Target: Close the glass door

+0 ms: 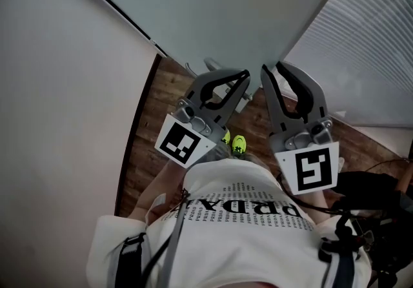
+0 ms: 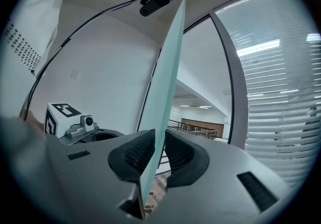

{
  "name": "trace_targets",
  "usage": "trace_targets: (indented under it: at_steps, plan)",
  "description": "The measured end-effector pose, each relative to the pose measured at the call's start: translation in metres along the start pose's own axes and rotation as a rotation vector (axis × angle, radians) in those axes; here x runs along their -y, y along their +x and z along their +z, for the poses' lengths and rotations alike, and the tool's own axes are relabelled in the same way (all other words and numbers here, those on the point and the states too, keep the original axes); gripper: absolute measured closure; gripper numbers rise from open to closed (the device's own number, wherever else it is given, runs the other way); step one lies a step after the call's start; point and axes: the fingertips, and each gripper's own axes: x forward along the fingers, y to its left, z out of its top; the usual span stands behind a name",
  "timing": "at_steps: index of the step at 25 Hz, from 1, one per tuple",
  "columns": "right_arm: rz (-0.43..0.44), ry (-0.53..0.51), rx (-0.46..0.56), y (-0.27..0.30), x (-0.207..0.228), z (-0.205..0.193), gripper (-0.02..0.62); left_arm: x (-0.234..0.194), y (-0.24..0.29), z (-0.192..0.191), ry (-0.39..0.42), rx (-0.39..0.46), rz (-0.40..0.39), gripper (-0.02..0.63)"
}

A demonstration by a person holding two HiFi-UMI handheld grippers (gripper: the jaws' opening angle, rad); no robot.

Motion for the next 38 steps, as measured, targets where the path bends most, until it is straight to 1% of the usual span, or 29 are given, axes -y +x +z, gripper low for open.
trace_targets:
  at_steps: [7, 10, 14, 17, 21, 24, 28, 32, 36, 38]
  plan:
    - [0.0, 0.001, -0.023, 0.0, 0.001, -0.01, 0.546, 0.004, 0.002, 0.001, -0.019, -0.001, -0.018, 0.614]
    - [0.008, -0.023, -0.029, 0.002, 0.003, -0.009, 0.546, 0.002, 0.001, 0.004, -0.005, 0.0, -0.03, 0.614]
    - [0.014, -0.03, -0.042, 0.002, 0.005, -0.009, 0.546, 0.001, 0.0, 0.007, -0.015, 0.017, -0.019, 0.614]
    - [0.021, -0.019, -0.032, 0.001, 0.003, -0.007, 0.546, 0.002, -0.001, 0.004, -0.008, 0.01, -0.023, 0.614]
    - [0.004, -0.022, -0.047, -0.006, 0.0, -0.006, 0.546, 0.005, 0.002, -0.001, 0.004, 0.002, -0.065, 0.614]
    - [-0.009, -0.025, -0.072, -0.011, -0.005, -0.012, 0.546, 0.005, 0.003, -0.008, -0.02, 0.017, -0.088, 0.606]
    - [0.024, -0.045, -0.088, -0.012, -0.007, -0.013, 0.546, 0.005, 0.001, -0.008, -0.019, 0.036, -0.067, 0.606]
    - [0.031, -0.024, -0.095, -0.012, -0.007, -0.013, 0.546, 0.005, 0.0, -0.006, -0.022, 0.032, -0.058, 0.606]
    - [-0.008, -0.007, -0.085, -0.01, -0.001, -0.012, 0.546, 0.001, 0.004, -0.006, -0.026, 0.017, -0.05, 0.606]
    - [-0.032, -0.011, -0.097, -0.015, 0.002, -0.015, 0.548, 0.0, 0.006, -0.007, -0.023, 0.012, -0.048, 0.606]
